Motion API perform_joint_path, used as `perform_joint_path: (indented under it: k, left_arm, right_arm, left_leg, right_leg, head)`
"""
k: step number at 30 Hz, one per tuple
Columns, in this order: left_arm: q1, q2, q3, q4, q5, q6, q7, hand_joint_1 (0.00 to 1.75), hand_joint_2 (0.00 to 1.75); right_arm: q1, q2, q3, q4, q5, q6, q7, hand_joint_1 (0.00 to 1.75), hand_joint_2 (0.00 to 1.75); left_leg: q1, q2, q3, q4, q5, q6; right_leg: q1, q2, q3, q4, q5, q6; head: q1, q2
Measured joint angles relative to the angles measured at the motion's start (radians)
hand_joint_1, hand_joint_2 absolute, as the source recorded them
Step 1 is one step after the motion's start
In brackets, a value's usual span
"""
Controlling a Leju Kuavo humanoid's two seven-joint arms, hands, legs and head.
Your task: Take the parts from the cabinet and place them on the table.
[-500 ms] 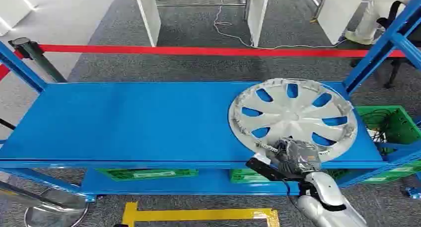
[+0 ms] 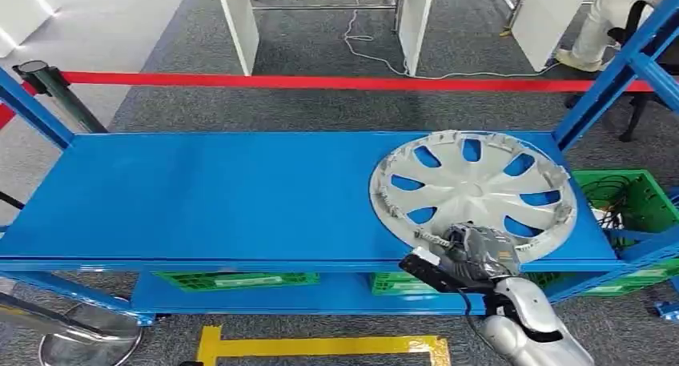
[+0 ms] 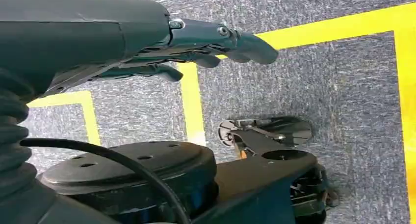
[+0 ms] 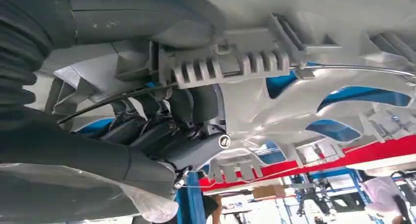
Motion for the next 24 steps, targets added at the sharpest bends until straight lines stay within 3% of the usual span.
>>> perform_joint_path:
  k: [15,21,24]
  left_arm:
    - [0.0,0.0,0.003,0.0,0.0,0.0,0.0,0.0,1.75]
    - [0.0,0.0,0.023,0.0,0.001,0.003,-0.005,0.0,1.75]
    - [0.0,0.0,0.027,0.0,0.0,0.007,-0.008,0.0,1.75]
  right_arm:
    - [0.003,0.0,-0.001,-0.004,-0.007,-0.003,-0.01,1.75,1.75]
    - [0.031,0.0,0.014,-0.059,-0.05,-0.024,-0.074,1.75,1.75]
    - [0.043,0.001,0.04,-0.1,-0.136,-0.043,-0.167,1.75,1.75]
  left_leg:
    - [0.0,0.0,0.0,0.0,0.0,0.0]
    - [0.0,0.0,-0.003,0.0,0.0,0.0]
    - [0.0,0.0,-0.005,0.0,0.0,0.0]
  right_leg:
    - [0.0,0.0,0.0,0.0,0.0,0.0]
    - [0.0,0.0,-0.002,0.0,0.0,0.0]
    - [0.0,0.0,-0.004,0.0,0.0,0.0]
  head:
    - [0.0,0.0]
    - [0.0,0.0]
    - [0.0,0.0]
